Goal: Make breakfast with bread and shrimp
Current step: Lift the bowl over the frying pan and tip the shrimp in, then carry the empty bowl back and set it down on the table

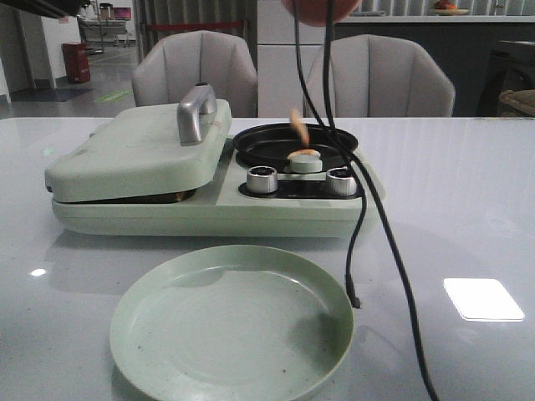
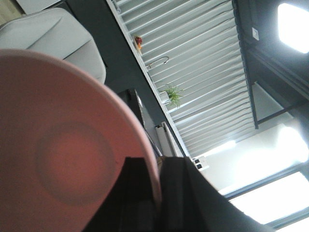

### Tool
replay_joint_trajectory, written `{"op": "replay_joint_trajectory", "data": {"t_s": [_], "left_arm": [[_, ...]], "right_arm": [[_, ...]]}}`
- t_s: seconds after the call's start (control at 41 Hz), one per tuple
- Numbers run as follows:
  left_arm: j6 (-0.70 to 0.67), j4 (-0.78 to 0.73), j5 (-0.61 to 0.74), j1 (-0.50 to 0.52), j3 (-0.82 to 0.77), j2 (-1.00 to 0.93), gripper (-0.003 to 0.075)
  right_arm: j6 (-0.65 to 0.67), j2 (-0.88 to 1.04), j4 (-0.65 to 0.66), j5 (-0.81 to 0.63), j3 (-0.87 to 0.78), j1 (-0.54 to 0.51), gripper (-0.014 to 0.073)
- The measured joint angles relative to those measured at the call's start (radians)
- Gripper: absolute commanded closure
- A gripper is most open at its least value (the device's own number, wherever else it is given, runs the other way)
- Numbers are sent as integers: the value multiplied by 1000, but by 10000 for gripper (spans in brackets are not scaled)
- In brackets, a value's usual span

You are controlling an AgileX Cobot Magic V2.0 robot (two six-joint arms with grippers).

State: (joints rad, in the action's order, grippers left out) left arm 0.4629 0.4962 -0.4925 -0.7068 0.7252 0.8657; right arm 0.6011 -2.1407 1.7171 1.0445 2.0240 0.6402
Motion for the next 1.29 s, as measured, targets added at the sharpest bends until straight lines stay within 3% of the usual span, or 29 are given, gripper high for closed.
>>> {"op": "replay_joint_trajectory", "data": {"t_s": [0.317,0.439,0.585,0.805,1.0,1.293], "left_arm": [[0,0,3,0,0,0,622],[0,0,5,0,0,0,622],[0,0,7,0,0,0,622],[0,0,7,0,0,0,622],[0,0,7,0,0,0,622],[0,0,7,0,0,0,622]], "right_arm": [[-16,0,-3,10,38,0,547],[-19,2,-86,33,41,0,547],[-48,41,-364,75,41,-19,547],[-71,194,-776,67,-49,-145,547],[-205,385,-1114,-12,-280,-313,547],[-511,628,-1619,-127,-679,-613,547]]}}
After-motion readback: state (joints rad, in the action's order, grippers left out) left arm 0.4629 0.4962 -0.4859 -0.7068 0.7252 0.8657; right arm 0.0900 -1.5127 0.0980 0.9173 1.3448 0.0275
